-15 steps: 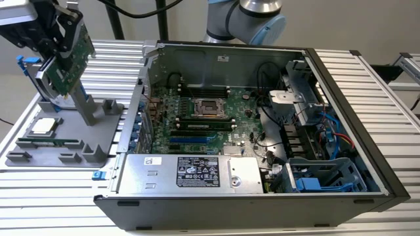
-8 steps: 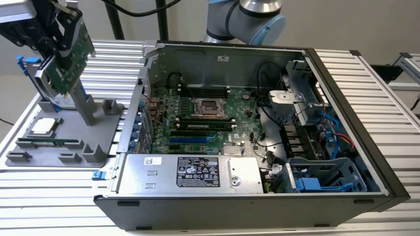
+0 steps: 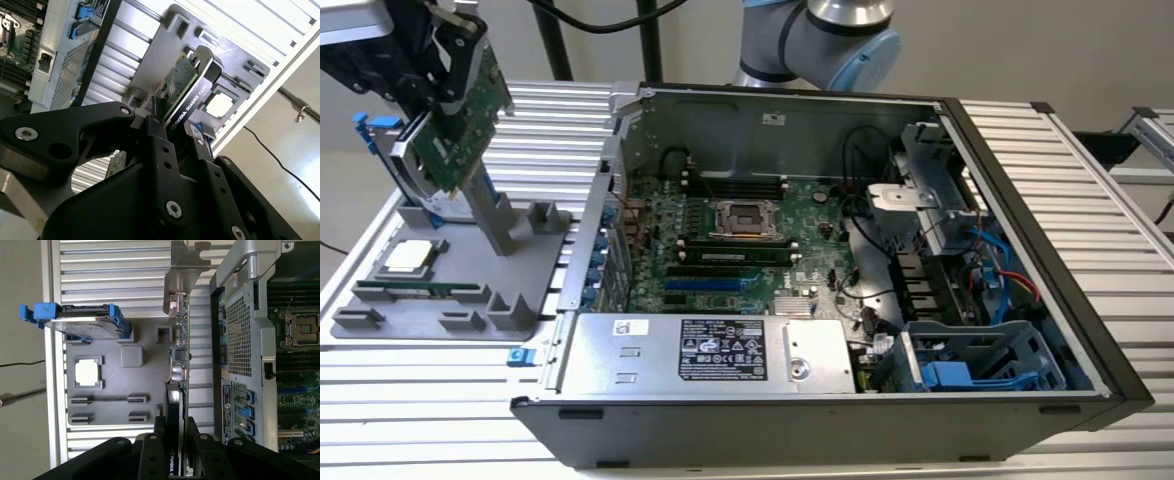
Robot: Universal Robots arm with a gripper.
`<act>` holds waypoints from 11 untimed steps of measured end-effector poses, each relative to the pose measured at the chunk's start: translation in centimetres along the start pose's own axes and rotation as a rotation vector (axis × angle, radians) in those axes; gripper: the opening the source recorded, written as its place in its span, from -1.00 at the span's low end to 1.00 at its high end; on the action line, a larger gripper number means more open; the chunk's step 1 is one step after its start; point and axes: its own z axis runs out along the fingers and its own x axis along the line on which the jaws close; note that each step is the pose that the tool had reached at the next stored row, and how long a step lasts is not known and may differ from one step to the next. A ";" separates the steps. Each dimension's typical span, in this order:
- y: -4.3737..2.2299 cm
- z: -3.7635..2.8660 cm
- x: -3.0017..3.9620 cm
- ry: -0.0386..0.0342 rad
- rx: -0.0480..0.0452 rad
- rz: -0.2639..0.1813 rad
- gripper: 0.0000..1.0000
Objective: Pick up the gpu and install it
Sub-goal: 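Pick up the gpu and move the gpu toward the slot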
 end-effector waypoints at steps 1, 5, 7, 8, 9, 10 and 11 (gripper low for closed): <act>0.00 0.00 -0.01 0.0001 0.0001 0.000 -1.00; 0.01 0.00 -0.26 0.0000 0.0001 0.000 -1.00; 0.03 0.01 -0.48 0.0000 0.0000 0.000 -1.00; 0.03 0.01 -0.60 0.0000 0.0000 0.000 -1.00; 0.04 0.01 -0.72 0.0001 0.0000 0.000 -1.00; 0.05 0.01 -0.86 0.0001 0.0000 0.000 -1.00; 0.05 0.01 -0.98 0.0001 0.0001 0.000 -1.00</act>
